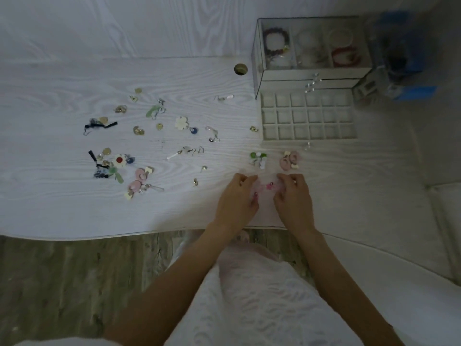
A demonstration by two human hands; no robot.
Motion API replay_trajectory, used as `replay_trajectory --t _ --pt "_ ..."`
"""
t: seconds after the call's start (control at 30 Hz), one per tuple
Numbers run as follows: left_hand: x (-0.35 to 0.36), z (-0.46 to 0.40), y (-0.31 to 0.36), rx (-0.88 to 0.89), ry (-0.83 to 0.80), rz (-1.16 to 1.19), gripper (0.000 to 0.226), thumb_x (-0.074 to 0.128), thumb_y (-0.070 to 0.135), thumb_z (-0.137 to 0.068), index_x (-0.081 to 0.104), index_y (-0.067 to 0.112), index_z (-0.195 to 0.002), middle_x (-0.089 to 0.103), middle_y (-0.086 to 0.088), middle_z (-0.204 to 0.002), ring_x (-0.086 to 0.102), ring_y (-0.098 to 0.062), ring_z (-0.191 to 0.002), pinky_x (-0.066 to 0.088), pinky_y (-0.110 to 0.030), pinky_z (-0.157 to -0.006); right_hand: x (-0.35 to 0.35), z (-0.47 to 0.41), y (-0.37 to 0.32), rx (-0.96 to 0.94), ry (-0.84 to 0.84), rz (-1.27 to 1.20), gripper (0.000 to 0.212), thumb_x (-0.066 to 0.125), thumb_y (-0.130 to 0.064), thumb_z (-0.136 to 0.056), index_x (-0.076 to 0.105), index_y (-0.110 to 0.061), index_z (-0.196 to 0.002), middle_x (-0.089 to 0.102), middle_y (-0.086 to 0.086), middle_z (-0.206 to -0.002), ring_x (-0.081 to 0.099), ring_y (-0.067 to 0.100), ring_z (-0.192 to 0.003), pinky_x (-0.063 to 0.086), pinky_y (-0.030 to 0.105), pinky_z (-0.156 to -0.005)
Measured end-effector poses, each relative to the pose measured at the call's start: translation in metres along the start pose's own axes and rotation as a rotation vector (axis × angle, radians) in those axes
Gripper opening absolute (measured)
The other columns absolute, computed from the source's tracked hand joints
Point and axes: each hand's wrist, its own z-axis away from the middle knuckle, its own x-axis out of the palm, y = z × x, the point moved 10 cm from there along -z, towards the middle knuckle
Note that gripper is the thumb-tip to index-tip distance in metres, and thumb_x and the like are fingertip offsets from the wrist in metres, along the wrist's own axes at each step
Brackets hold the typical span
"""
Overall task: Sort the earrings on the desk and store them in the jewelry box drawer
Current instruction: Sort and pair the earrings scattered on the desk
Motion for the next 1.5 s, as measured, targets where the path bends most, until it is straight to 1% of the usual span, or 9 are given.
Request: replay_trajectory --t 0.1,0.27,0.4,0.63,0.87,1.03,1.23,1.37,1.5 --pt "-0.003 -0.007 0.001 -0.034 0.031 0.066 0.038 0.061 0.003 -0.079 0.059 0.006 -0.117 0.056 -0.014 -0.109 0.061 -0.029 -0.083 0.051 -0.036 -0.077 0.008 -0.004 -0.007 0.024 -0.024 -0.08 0.04 0.056 -0.001 -0.083 0.054 -0.008 -0.123 0.052 0.014 -0.116 0.054 0.027 -0.1 0.037 0.024 -0.079" --pt "-0.012 -0.014 -0.011 -0.1 0.107 0.16 0.032 0.067 0.007 -0.078 0.063 0.007 -0.11 0.06 -0.012 -0.107 0.063 -0.026 -0.086 0.051 -0.033 -0.08 0.014 -0.01 -0.02 -0.022 -0.049 -0.139 0.039 0.062 -0.002 -0.08 0.057 -0.006 -0.118 0.058 0.016 -0.106 0.058 0.028 -0.095 0.05 0.039 -0.085" --pt "-0.02 -0.015 -0.02 -0.131 0.157 0.217 0.028 0.066 0.006 -0.08 0.066 0.008 -0.107 0.064 -0.01 -0.103 0.063 -0.023 -0.087 0.052 -0.034 -0.084 0.015 -0.01 -0.029 -0.104 -0.048 -0.095 0.035 0.061 0.0 -0.079 0.061 -0.005 -0.113 0.06 0.015 -0.107 0.057 0.027 -0.096 0.043 0.029 -0.081" --pt "-0.022 -0.007 -0.009 -0.039 0.139 0.154 0.038 0.059 0.001 -0.079 0.062 0.01 -0.116 0.065 -0.011 -0.109 0.06 -0.026 -0.097 0.044 -0.031 -0.086 0.014 -0.008 -0.029 -0.107 -0.033 -0.114 0.035 0.06 0.002 -0.078 0.061 -0.006 -0.112 0.061 0.015 -0.107 0.057 0.029 -0.097 0.039 0.026 -0.081" --pt "-0.079 0.023 -0.014 0.287 0.173 -0.058 0.027 0.052 0.02 -0.083 0.066 0.014 -0.105 0.069 -0.003 -0.099 0.056 -0.018 -0.096 0.043 -0.026 -0.086 0.008 -0.003 -0.086 -0.409 0.028 0.01 0.023 0.056 -0.001 -0.081 0.064 -0.009 -0.101 0.06 0.011 -0.102 0.053 0.027 -0.096 0.039 0.027 -0.08" --pt "-0.14 0.045 -0.092 0.024 0.368 -0.189 0.031 0.047 0.03 -0.085 0.067 0.015 -0.103 0.071 -0.002 -0.093 0.061 -0.025 -0.094 0.048 -0.034 -0.081 0.05 -0.023 -0.148 -0.552 -0.163 0.05 0.023 0.056 -0.005 -0.084 0.064 -0.01 -0.106 0.059 0.009 -0.106 0.049 0.027 -0.102 0.036 0.029 -0.086" --pt "-0.173 0.069 -0.174 -0.33 0.447 -0.235 0.036 0.059 0.014 -0.075 0.062 0.016 -0.11 0.066 -0.007 -0.106 0.054 -0.03 -0.092 0.038 -0.03 -0.081 0.084 -0.05 -0.211 -0.669 -0.193 0.149 0.029 0.057 -0.008 -0.086 0.061 -0.01 -0.114 0.059 0.011 -0.111 0.048 0.031 -0.106 0.039 0.041 -0.093" --pt "-0.166 0.078 -0.173 -0.269 0.434 -0.283 0.047 0.054 0.006 -0.069 0.059 0.016 -0.114 0.061 -0.011 -0.103 0.049 -0.03 -0.089 0.042 -0.034 -0.076 0.1 -0.062 -0.233 -0.678 -0.154 0.341 0.029 0.057 -0.015 -0.088 0.06 -0.019 -0.116 0.059 0.008 -0.116 0.046 0.03 -0.109 0.03 0.04 -0.091" --pt "-0.151 0.07 -0.156 -0.14 0.373 -0.396 0.027 0.054 0.015 -0.075 0.065 0.019 -0.098 0.062 -0.009 -0.1 0.051 -0.03 -0.083 0.045 -0.037 -0.069 0.111 -0.063 -0.238 -0.692 -0.152 0.371 0.018 0.056 -0.012 -0.088 0.063 -0.019 -0.104 0.062 0.006 -0.106 0.047 0.028 -0.102 0.026 0.035 -0.086"
